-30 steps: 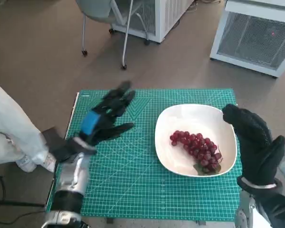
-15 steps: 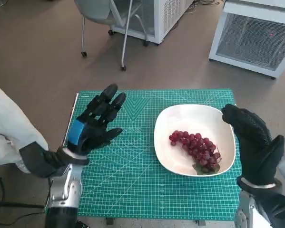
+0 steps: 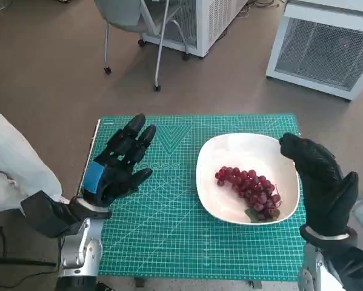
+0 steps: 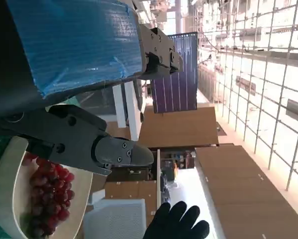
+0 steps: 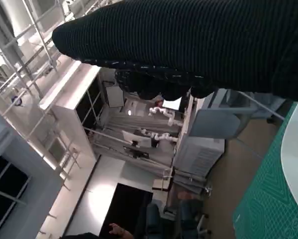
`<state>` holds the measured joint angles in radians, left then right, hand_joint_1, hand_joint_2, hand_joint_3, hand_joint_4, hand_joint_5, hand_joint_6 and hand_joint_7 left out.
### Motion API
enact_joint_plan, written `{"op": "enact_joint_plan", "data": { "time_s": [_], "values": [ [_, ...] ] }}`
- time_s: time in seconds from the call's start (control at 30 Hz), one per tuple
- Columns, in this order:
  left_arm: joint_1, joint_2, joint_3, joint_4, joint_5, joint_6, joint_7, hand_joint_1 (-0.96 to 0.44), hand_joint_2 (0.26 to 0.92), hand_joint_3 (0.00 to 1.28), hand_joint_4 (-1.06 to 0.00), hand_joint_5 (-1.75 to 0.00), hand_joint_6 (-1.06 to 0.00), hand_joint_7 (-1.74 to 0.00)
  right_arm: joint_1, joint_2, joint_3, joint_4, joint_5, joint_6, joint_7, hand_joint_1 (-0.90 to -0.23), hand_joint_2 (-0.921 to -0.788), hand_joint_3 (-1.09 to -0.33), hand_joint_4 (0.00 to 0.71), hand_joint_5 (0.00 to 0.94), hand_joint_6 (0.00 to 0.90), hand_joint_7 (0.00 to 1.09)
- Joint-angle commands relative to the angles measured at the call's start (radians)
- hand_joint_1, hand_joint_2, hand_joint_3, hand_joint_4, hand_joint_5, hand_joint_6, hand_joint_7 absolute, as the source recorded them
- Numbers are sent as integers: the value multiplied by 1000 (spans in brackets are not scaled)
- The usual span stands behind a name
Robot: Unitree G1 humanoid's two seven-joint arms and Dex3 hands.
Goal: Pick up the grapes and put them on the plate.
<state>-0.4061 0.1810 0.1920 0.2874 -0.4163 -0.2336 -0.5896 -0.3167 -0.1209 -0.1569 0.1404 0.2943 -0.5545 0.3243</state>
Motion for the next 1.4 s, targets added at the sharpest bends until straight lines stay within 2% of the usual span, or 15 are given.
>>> {"op": "enact_joint_plan", "data": {
  "time_s": [0.03,0.3,0.83,1.1,1.4],
  "values": [
    [22,-11,-10,-28,0,7,4,-291,921,212,-225,-2,-302,-25,15,-8,-2,-1,-4,15,1,-491,-921,-537,494,5,190,606],
    [37,-18,-15,-57,-2,6,11,-300,921,225,-231,-5,-301,-25,15,-12,-3,1,-3,16,4,-492,-921,-536,494,5,189,609],
    [63,-58,-32,-88,18,-38,45,-294,921,227,-217,0,-307,-28,-1,1,19,23,-14,11,3,-476,-921,-544,493,4,180,621],
    [59,-106,-48,-49,51,-128,60,-313,921,220,-197,-1,-294,-20,-36,13,53,47,-20,36,10,-490,-921,-523,490,2,159,632],
    [56,-116,-58,-18,72,-186,64,-326,921,231,-201,-3,-293,-19,-40,1,54,52,-15,40,23,-507,-921,-512,489,1,148,645]
  ]
}}
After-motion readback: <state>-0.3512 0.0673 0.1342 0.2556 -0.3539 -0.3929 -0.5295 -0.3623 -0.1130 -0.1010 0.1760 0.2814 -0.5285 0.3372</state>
